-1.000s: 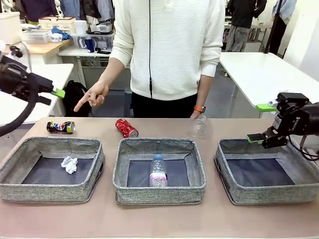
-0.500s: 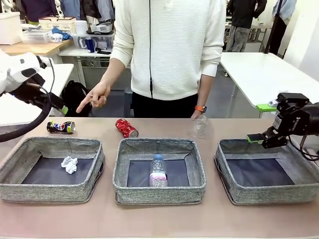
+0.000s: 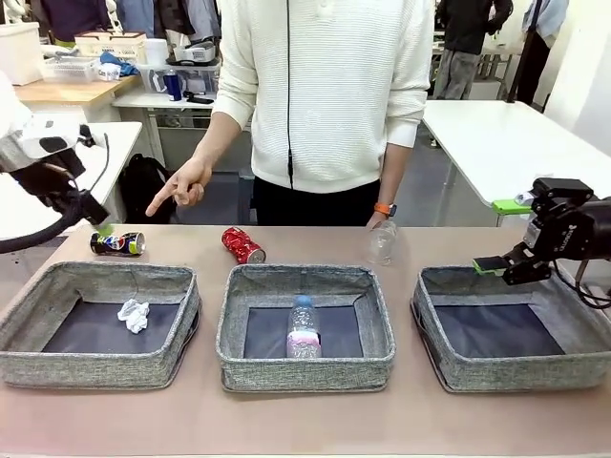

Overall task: Sort the waste into the appropriate baskets.
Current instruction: Pick up the waste item pointed out by the person.

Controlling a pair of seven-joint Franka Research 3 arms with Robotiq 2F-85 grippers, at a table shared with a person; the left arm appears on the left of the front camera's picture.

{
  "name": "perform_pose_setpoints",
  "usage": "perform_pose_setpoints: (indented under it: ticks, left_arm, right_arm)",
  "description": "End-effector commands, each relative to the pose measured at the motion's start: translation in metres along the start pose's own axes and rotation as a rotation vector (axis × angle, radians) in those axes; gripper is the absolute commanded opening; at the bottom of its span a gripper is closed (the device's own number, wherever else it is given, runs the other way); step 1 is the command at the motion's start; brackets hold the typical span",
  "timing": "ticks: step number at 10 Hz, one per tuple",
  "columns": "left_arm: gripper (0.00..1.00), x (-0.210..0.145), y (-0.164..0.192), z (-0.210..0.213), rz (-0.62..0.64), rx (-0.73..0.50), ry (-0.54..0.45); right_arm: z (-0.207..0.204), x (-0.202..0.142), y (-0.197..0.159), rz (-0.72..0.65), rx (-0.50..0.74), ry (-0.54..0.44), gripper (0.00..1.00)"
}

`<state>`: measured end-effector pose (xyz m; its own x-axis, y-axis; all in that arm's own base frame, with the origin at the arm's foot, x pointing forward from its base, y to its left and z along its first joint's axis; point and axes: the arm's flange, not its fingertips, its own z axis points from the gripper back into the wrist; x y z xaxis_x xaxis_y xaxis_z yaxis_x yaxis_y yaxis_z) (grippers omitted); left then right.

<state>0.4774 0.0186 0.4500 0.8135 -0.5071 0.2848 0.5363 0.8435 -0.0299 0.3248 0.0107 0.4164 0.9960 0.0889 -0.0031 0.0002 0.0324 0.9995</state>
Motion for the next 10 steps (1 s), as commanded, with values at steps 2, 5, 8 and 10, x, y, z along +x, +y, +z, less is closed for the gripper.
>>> perform_pose_setpoints:
  ticks: [2,5,8,10]
  left_arm:
    - [1.00,0.040,0.054,0.018,-0.507,-0.018,0.146]
    - [1.00,0.053,0.049,-0.004,-0.808,-0.222,0.043]
    - [1.00,0.054,0.044,0.004,-0.730,-0.127,0.105]
    - [1.00,0.064,0.063,-0.015,-0.798,-0.146,0.135]
  right_arm:
    - [-0.002,0.002,0.001,0.031,0.018,-0.006,1.00]
    - [-0.002,0.002,0.001,0.031,0.018,-0.006,1.00]
    - [-0.002,0.002,0.001,0.031,0.018,-0.006,1.00]
    - [-0.002,0.002,0.001,0.031,0.018,-0.006,1.00]
